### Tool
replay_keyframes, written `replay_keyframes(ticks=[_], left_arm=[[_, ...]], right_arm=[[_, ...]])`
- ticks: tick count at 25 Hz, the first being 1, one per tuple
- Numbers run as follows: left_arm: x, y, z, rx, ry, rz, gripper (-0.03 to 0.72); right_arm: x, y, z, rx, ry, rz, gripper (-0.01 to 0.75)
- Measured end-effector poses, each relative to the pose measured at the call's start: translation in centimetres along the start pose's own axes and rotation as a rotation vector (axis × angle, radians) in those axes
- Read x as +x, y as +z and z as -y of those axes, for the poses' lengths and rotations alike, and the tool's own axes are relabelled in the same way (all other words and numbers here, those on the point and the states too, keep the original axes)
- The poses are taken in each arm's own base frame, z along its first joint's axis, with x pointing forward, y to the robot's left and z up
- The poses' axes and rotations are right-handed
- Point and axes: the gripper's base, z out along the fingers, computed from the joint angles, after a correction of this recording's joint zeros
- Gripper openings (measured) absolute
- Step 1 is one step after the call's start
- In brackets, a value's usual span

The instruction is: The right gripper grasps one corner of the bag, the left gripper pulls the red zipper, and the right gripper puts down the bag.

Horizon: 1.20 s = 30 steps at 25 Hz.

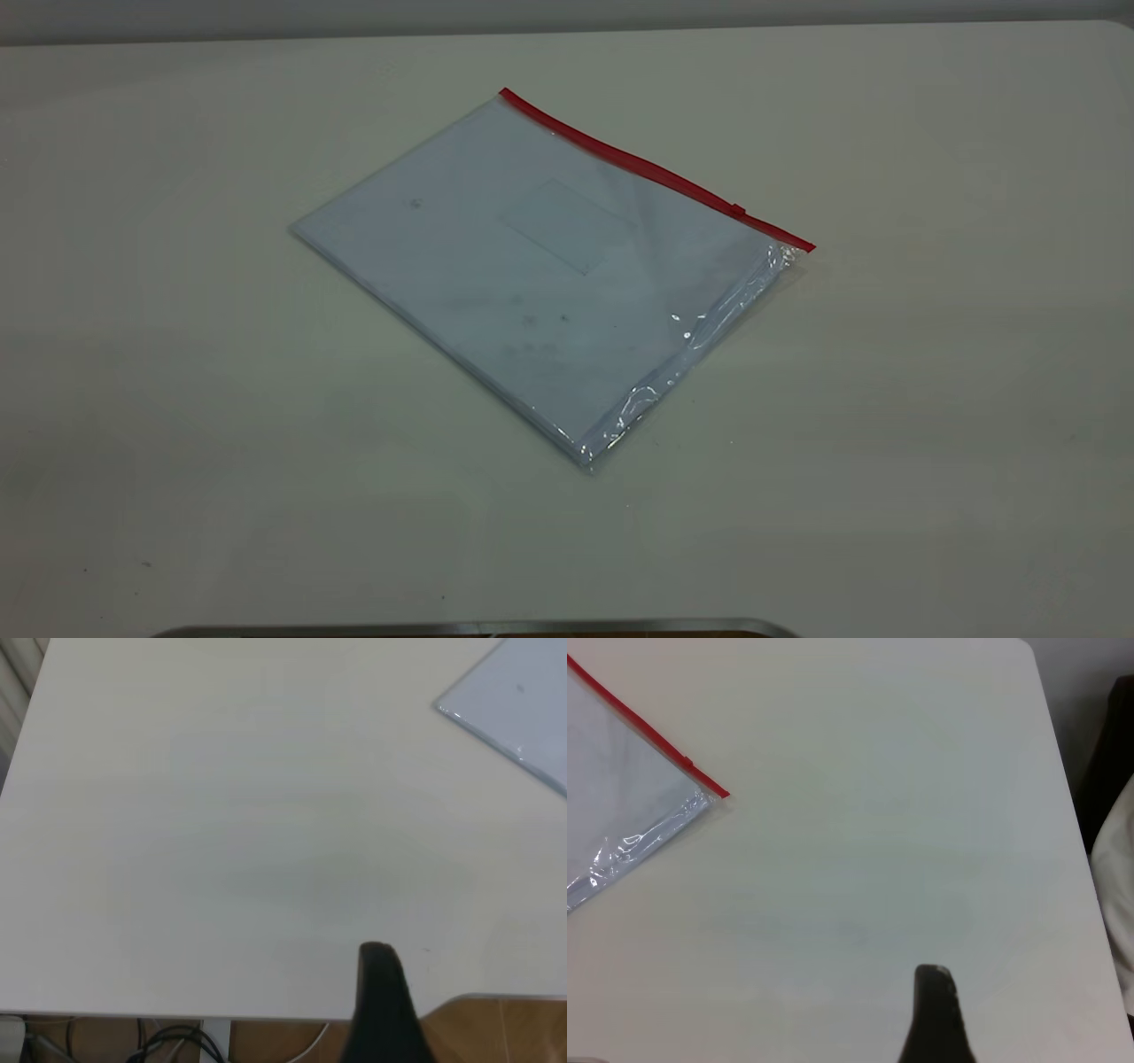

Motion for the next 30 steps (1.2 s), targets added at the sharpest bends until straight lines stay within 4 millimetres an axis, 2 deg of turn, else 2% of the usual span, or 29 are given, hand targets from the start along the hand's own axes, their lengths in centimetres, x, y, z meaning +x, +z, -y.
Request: replay_keyframes(ticks=[9,12,15,19,22,25,30], left_arm=[[0.0,0.0,0.0,0.000,-0.001,-0.003,0.580],[-0.8,0.2,0.0,0.000,-0.022,-0.037,0.580],[-3.5,0.4,0.0,0.000,-0.045,-0.052,0.580],[-8.5,1.2,-0.1,-0.001,-0.046,-0.110,0.580],[-12.3,3.5,-0.1,-0.007,-0.041,-0.202,0.580],[-15.6,6.4,-0.1,-0.002,-0.043,-0.253,0.580],[-19.9,11.7,0.3,0.033,-0.071,-0.270,0.580]], right_arm=[[0.0,0.0,0.0,-0.003,0.005,0.000,0.591],[-0.2,-0.1,0.0,-0.005,0.048,0.019,0.591],[-1.5,-1.2,0.0,-0.005,0.068,0.079,0.591],[-4.8,-1.7,0.3,-0.002,0.073,0.139,0.591],[-7.4,-0.8,0.3,-0.018,0.095,0.138,0.591],[-9.3,1.5,0.3,-0.043,0.118,0.081,0.591],[-11.2,7.6,0.2,-0.078,0.170,-0.096,0.591]])
